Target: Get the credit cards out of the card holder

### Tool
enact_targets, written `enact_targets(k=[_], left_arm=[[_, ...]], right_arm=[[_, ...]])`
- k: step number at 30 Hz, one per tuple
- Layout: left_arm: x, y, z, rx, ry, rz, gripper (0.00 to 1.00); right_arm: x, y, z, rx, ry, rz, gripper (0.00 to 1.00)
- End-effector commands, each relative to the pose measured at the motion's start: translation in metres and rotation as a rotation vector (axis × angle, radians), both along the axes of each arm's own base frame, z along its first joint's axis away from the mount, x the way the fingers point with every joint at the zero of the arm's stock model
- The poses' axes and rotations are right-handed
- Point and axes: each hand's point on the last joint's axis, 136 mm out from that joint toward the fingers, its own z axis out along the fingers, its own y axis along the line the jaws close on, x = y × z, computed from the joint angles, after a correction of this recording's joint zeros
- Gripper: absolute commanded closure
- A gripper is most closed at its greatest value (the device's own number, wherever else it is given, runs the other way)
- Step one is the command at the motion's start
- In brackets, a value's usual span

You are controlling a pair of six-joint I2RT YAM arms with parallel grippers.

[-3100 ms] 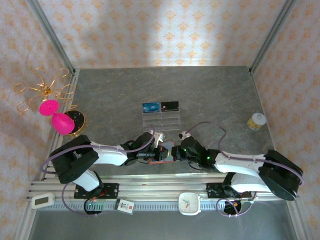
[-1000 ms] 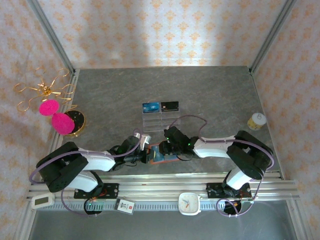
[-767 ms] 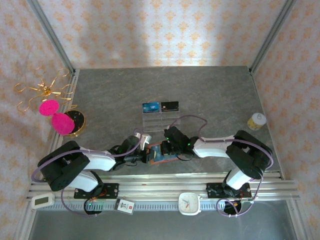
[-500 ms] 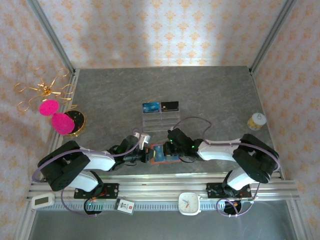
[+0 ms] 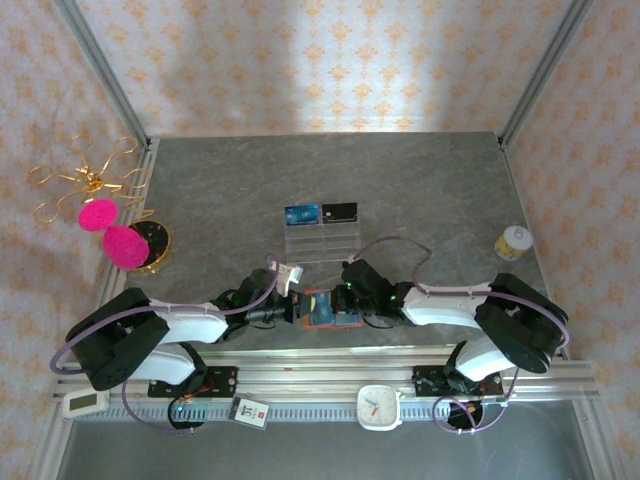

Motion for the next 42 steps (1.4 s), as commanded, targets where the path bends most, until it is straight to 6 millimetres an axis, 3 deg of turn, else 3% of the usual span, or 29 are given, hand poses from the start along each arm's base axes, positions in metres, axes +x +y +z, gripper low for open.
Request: enact_targets(k=[1,6,10,26,33,38,42], left_arm=[[0.006,-0.016,0.017,-0.033,-0.04,-0.017,1.0],[0.008,-0.002,-0.021,0.054,0.047,0.036,1.0],[0.004,0.003,-0.026,0.037,0.062,0.05,1.0],[0.001,-0.001,-0.033,0.018,0.088,0.03,1.0],[-0.001,-0.001,-0.033,0.005,0.092,0.03,1.0],[0.001,-0.005,-0.023,-0.016,0.073,0.024,1.0],[0.004,-0.014,-0.002,-0.017,0.01,0.01,1.0]], right_arm=[[0.002,-0.002,-0.003,-0.003,0.003,-0.015,1.0],[-0.001,-0.001,-0.006,0.008,0.017,-0.017,1.0],[-0.002,-0.003,-0.008,0.009,0.025,-0.021,0.96],[-0.009,-0.018,-0.006,0.028,0.025,-0.061,1.0],[-0.011,-0.036,0.0,0.014,0.011,-0.081,1.0],[-0.014,-0.034,-0.004,0.012,0.024,-0.059,1.0],[-0.014,-0.033,-0.008,0.009,0.025,-0.05,1.0]])
